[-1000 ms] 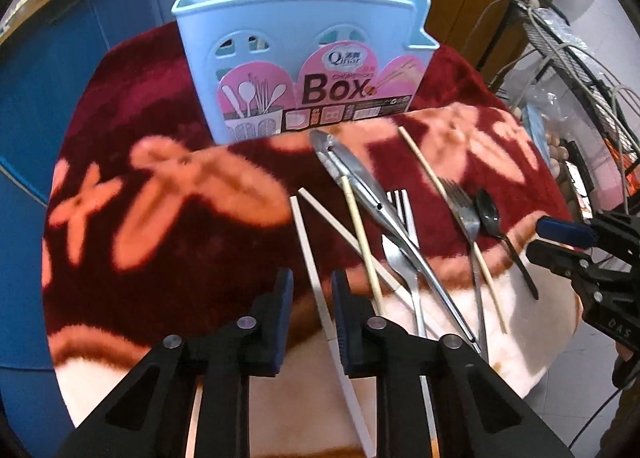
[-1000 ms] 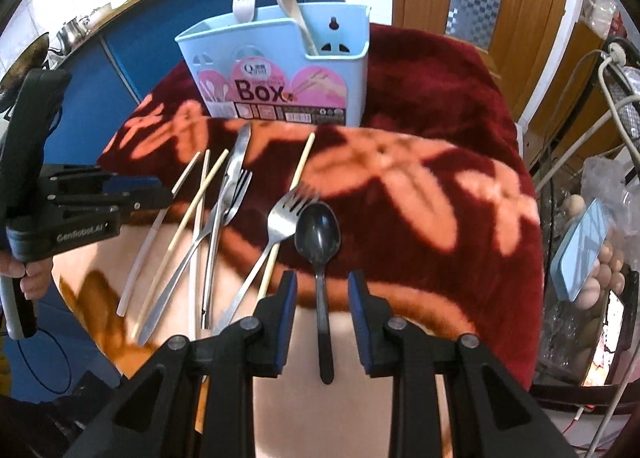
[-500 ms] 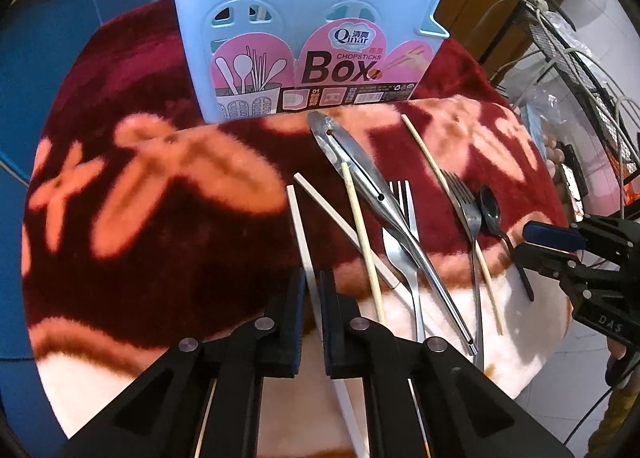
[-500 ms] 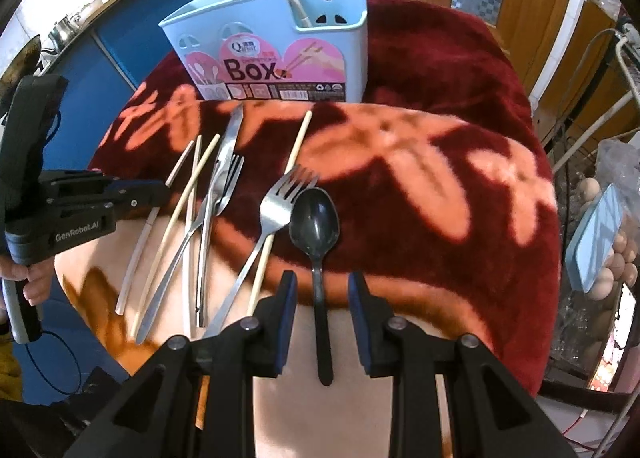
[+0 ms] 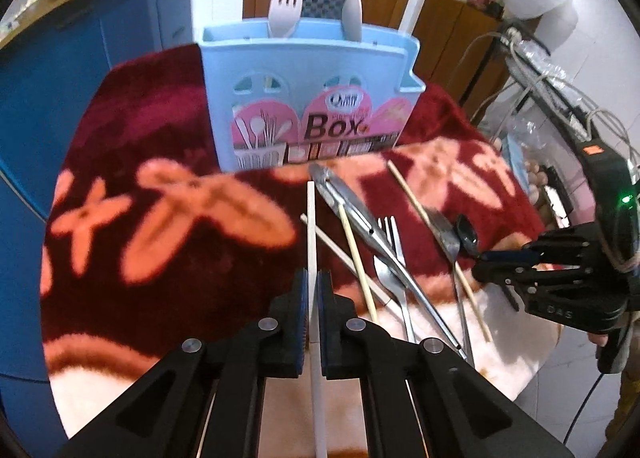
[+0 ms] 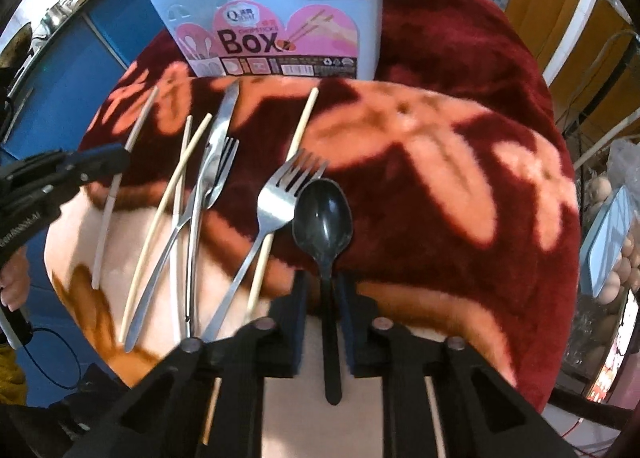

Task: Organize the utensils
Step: 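Grasp a white chopstick with the left tool while the right tool grasps the black spoon, then carry the chopstick and black spoon over the caddy and release them inside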

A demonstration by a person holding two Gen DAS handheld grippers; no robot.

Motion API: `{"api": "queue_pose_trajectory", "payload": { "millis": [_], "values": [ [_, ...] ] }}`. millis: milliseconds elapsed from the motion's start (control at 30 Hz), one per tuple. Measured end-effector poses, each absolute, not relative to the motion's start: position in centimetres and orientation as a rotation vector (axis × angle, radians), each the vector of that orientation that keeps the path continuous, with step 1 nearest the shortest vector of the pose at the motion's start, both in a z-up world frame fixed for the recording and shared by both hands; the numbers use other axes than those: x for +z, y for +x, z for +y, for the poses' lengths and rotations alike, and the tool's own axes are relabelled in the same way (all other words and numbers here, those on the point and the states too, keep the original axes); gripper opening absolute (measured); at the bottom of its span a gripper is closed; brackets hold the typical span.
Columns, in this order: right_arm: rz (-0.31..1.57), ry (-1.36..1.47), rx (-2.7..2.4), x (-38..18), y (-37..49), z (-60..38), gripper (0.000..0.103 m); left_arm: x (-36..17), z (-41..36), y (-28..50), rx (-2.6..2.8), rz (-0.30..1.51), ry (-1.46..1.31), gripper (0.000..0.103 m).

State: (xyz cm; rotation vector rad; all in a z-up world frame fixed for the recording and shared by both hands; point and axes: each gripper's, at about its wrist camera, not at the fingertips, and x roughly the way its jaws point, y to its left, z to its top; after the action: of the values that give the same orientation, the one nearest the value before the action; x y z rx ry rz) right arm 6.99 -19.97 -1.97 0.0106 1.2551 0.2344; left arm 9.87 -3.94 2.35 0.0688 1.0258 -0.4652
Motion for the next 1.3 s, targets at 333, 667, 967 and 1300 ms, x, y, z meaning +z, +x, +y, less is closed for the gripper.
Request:
{"api": "queue_pose_trajectory", "payload": {
  "millis": [333, 667, 967, 1300],
  "values": [
    [1.122, 0.064, 0.254, 0.3, 5.6, -20.5, 0.008, 3.7, -1.5, 9.5, -0.461, 0.919, -0.012, 0.004],
    [0.819, 0.106, 0.248, 4.1, 5.1, -19.6, 0.007, 7.3, -0.2, 10.3, -0.444, 0.750, -0.097, 0.004],
    [0.684, 0.169, 0.251, 5.6, 7.3, -19.7, 0.008, 12.9, 0.1, 12.8, -0.389, 0.542, -0.125, 0.004],
    [0.632, 0.210, 0.263, 6.0, 9.7, -20.2, 0.008, 16.9, -0.4, 16.9, -0.320, 0.366, -0.184, 0.004]
  ]
}}
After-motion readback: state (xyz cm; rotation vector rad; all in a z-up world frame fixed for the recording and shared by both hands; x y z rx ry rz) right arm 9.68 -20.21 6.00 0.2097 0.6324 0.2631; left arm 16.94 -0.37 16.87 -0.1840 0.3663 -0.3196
